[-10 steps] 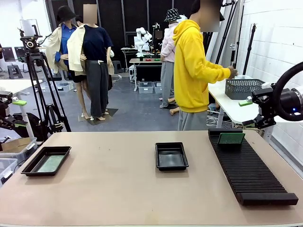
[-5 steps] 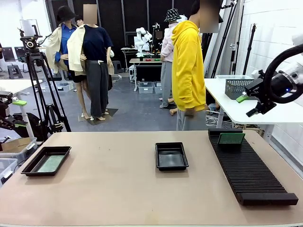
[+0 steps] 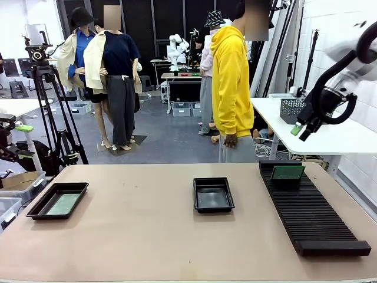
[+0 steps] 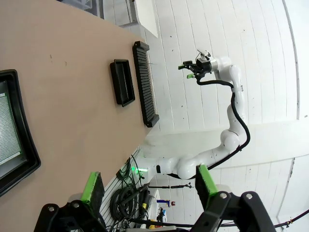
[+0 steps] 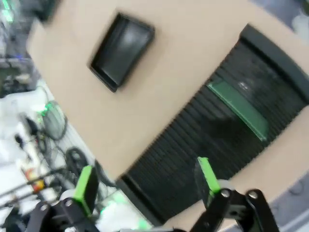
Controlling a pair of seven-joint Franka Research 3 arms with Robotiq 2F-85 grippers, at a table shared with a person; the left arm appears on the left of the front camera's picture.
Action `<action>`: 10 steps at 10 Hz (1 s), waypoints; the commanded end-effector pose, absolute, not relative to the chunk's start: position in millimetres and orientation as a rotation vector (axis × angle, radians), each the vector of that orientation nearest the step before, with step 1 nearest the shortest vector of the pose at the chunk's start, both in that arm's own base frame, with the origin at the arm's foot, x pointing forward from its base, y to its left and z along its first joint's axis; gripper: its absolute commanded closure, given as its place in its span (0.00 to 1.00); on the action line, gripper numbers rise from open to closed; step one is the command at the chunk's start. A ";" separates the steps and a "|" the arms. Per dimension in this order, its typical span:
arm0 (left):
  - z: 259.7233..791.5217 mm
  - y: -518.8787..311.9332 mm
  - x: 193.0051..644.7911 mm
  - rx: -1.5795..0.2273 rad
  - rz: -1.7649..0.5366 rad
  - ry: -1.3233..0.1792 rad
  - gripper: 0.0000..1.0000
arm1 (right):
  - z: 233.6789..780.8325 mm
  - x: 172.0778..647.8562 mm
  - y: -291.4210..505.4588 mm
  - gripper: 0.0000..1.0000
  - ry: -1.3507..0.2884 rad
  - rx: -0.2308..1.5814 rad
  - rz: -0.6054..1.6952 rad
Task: Inspect and transfer BCBs to ESD trays.
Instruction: Pick up the Blank PCB from the PCB Rack and place it in the right ESD tray.
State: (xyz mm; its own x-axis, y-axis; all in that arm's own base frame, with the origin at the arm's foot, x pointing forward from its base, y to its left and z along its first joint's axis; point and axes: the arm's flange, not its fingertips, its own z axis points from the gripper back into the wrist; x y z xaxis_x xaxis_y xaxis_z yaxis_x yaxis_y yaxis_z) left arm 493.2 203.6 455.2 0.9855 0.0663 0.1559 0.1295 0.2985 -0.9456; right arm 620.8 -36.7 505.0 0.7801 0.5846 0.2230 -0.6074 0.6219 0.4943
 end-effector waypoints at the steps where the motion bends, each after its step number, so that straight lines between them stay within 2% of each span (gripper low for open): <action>1: 456.2 204.7 492.9 -1.265 -0.037 -0.184 0.00 | 498.0 653.2 -39.7 0.00 -0.019 0.418 0.877; 5: 456.2 204.7 492.9 -1.265 -0.037 -0.184 0.00 | 476.2 677.2 -18.3 0.00 -0.092 0.183 1.116; 7: 456.2 204.7 492.9 -1.265 -0.037 -0.184 0.00 | 467.2 683.4 -10.2 0.00 -0.070 0.160 1.250; 9: 456.2 204.7 492.9 -1.265 -0.037 -0.184 0.00 | 452.6 677.6 -2.2 0.00 -0.138 0.101 1.309; 10: 456.2 204.7 492.9 -1.265 -0.037 -0.184 0.00 | 448.2 672.5 -2.1 0.00 -0.084 0.073 1.382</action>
State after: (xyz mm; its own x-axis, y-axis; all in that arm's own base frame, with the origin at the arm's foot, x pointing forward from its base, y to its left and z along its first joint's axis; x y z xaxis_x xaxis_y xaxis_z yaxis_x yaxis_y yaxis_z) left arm 493.1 203.7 455.1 0.9856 0.0667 0.1556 0.1291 0.2984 -0.9457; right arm 690.6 0.5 458.0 0.2559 0.9551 0.1493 -0.9667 0.2537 0.0340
